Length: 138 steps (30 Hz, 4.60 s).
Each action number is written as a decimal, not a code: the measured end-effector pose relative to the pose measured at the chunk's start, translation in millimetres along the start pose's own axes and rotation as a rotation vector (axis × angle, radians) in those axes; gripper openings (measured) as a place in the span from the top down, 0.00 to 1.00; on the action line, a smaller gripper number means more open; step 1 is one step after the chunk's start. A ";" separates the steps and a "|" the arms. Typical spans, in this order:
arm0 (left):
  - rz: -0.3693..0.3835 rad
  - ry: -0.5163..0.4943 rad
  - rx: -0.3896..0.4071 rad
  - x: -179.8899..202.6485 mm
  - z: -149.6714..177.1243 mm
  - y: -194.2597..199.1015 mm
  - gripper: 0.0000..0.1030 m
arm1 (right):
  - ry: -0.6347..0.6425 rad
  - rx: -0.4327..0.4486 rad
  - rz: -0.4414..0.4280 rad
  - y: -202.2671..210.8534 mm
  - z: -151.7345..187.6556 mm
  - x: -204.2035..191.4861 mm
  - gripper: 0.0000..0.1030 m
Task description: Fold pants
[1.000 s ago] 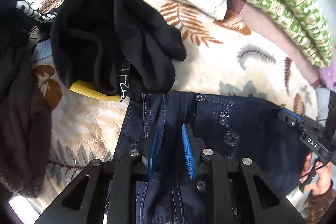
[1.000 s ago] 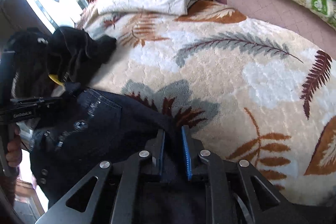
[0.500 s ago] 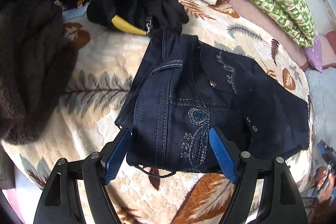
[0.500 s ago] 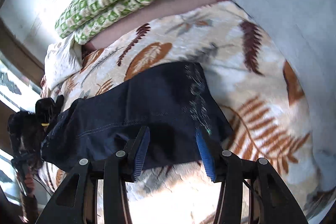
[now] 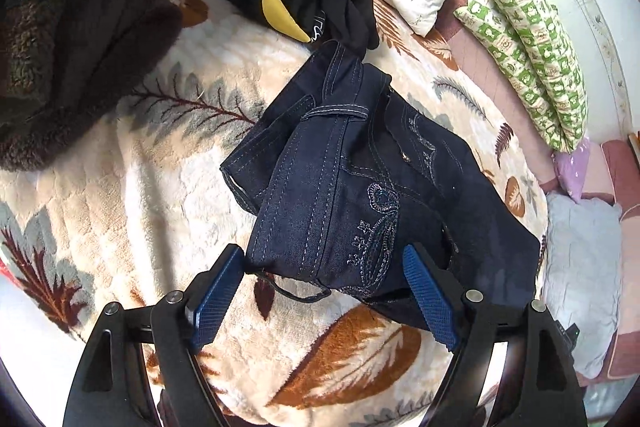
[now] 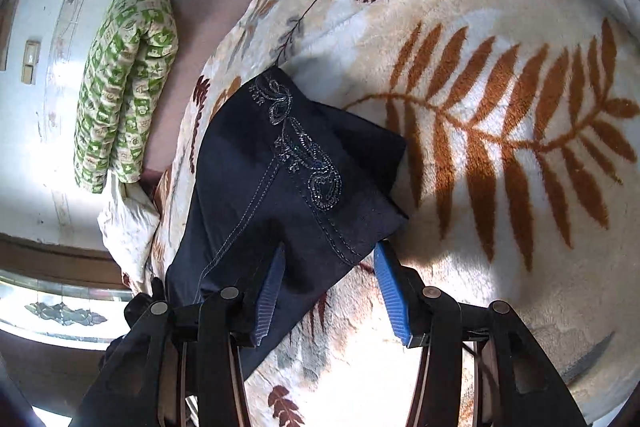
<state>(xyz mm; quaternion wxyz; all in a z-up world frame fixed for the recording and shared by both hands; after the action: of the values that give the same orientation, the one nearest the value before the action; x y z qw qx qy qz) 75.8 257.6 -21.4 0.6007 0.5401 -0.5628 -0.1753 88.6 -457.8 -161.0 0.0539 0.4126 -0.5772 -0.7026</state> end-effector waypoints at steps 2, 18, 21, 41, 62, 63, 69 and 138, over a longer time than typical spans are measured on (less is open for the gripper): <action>0.020 0.004 0.029 1.3 5.4 12.6 0.21 | -0.009 0.015 -0.004 -1.3 -1.1 0.0 0.68; 0.009 0.145 -0.110 -7.4 -8.2 -41.7 0.66 | -0.094 0.056 -0.117 1.1 -17.5 -1.3 0.91; -0.029 0.106 -0.113 -9.8 -2.2 -39.6 0.68 | 0.015 0.123 -0.173 26.7 -25.4 -25.4 0.91; 0.029 0.128 -0.144 -22.4 3.8 -40.8 0.65 | 0.080 0.241 -0.003 51.0 -46.7 -1.9 0.58; -0.149 -0.184 -0.046 58.5 -97.3 -9.5 0.12 | 0.285 0.029 0.026 -69.7 -100.8 -66.2 0.40; -0.168 -0.180 -0.069 59.6 -104.5 -24.5 0.12 | 0.275 0.033 0.014 -69.9 -100.1 -66.7 0.39; -0.138 -0.033 -0.181 48.1 -129.9 -93.4 0.13 | 0.276 0.007 -0.013 -72.3 -102.5 -64.8 0.37; 0.019 -0.263 -0.390 367.3 219.4 -173.6 0.32 | 0.395 -0.028 -0.013 44.5 -70.5 -22.0 0.56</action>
<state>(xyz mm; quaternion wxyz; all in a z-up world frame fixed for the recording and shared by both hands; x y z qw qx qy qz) 67.0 -203.7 -37.1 0.6166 0.3811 -0.5969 -0.3439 130.5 -514.3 -111.0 0.1674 0.5456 -0.5428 -0.6162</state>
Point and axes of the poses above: each gripper's, at about its wrist camera, not at the fingertips, and y roughly against the way its jaws point, x to its right, z to its underside, the point moved 4 cm from there along -y, roughly the way its jaws point, and after that the axes turned 1 degree about z, right-handed, at the moved point
